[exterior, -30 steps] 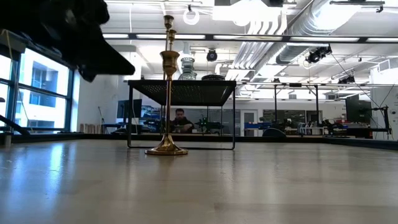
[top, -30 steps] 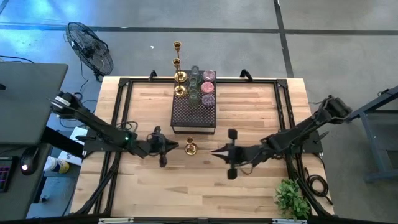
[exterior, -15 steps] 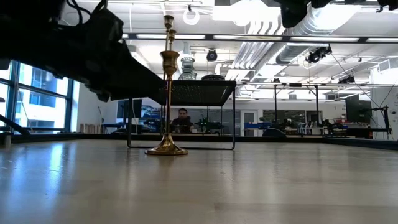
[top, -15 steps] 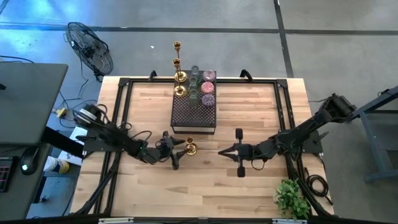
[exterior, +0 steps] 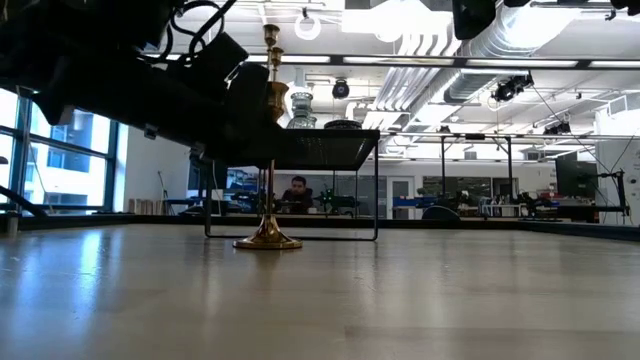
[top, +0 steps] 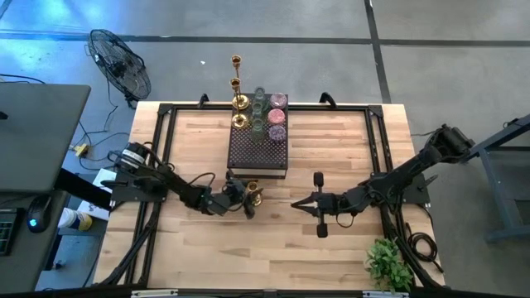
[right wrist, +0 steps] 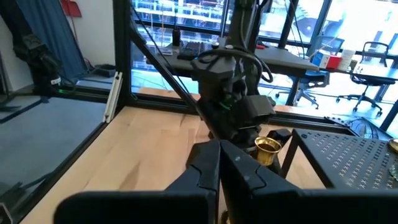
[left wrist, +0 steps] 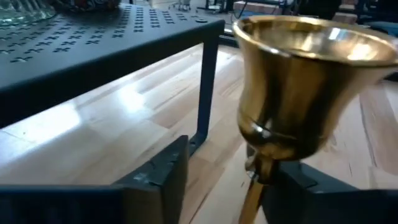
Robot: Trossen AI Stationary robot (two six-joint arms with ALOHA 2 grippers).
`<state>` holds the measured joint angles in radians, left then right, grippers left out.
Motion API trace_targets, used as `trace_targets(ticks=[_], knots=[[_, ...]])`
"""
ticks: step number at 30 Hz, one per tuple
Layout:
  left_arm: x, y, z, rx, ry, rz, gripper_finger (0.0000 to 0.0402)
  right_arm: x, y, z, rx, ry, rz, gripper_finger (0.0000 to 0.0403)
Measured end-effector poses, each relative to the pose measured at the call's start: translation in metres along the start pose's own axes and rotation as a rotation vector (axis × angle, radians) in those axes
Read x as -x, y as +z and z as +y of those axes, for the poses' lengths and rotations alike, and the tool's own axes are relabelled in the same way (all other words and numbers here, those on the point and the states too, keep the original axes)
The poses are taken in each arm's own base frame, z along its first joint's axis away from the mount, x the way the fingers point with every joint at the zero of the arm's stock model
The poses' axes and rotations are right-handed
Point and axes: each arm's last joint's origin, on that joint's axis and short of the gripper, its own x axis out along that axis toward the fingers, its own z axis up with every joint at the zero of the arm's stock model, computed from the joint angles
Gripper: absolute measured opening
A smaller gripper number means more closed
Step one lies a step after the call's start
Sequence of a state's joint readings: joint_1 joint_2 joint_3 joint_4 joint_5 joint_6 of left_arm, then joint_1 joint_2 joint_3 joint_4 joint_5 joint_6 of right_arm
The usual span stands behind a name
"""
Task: Pick & Place candle stick holders
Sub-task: Put the gold candle holder on the shelf
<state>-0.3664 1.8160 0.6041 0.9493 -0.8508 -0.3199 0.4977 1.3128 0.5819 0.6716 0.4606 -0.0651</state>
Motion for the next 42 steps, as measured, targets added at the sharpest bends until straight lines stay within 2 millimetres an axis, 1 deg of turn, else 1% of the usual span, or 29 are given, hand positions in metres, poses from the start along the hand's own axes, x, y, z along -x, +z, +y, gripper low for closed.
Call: trace_targets(ticks=[3, 8, 10, 13, 16, 19, 21, 23, 25, 28, 33, 36, 39, 42], knots=[[0.0, 0.0, -0.001, 0.002, -0.019, 0.006, 0.0115, 0.001, 0.0, 0.002, 0.019, 0.008, -0.001, 0.0001], [0.004, 0.0, -0.005, -0.035, -0.074, 0.016, 0.0021, 0.002, 0.0, 0.004, 0.023, 0.013, -0.002, 0.0002], [0.013, 0.007, -0.01, -0.066, -0.08, -0.006, 0.0008, 0.002, 0.0, 0.004, 0.022, 0.012, -0.003, 0.0001], [0.032, 0.032, -0.022, -0.072, -0.119, -0.07, 0.0014, 0.002, 0.0, 0.004, 0.022, 0.011, -0.004, 0.0002], [0.055, 0.065, -0.03, -0.069, -0.15, -0.123, 0.0006, 0.002, 0.001, 0.004, 0.021, 0.011, -0.006, 0.0001], [0.077, 0.101, -0.025, -0.078, -0.13, -0.144, 0.0008, 0.002, 0.001, 0.004, 0.023, 0.011, -0.006, 0.0001], [0.085, 0.12, -0.012, -0.078, -0.104, -0.145, 0.0008, 0.002, 0.001, 0.004, 0.023, 0.011, -0.006, 0.0002], [0.087, 0.136, 0.004, -0.065, -0.074, -0.146, 0.0005, 0.002, 0.001, 0.004, 0.022, 0.011, -0.007, 0.0001], [0.087, 0.149, 0.022, -0.058, -0.029, -0.151, 0.0005, 0.002, 0.001, 0.004, 0.022, 0.014, -0.007, 0.0001], [0.079, 0.164, 0.045, -0.045, 0.002, -0.165, 0.0005, 0.002, 0.001, 0.004, 0.023, 0.013, -0.007, 0.0002], [0.048, 0.168, 0.08, -0.069, 0.065, -0.125, 0.0005, 0.001, 0.001, 0.003, 0.027, 0.011, -0.007, 0.0001], [0.029, 0.167, 0.102, -0.04, 0.088, -0.086, 0.0005, 0.001, 0.001, 0.003, 0.027, 0.012, -0.006, 0.0001], [0.021, 0.17, 0.12, -0.007, 0.107, -0.074, 0.0005, 0.001, 0.001, 0.003, 0.028, 0.012, -0.006, 0.0001], [0.017, 0.171, 0.132, -0.002, 0.135, -0.07, 0.0005, 0.001, 0.001, 0.003, 0.031, 0.012, -0.005, 0.0002]])
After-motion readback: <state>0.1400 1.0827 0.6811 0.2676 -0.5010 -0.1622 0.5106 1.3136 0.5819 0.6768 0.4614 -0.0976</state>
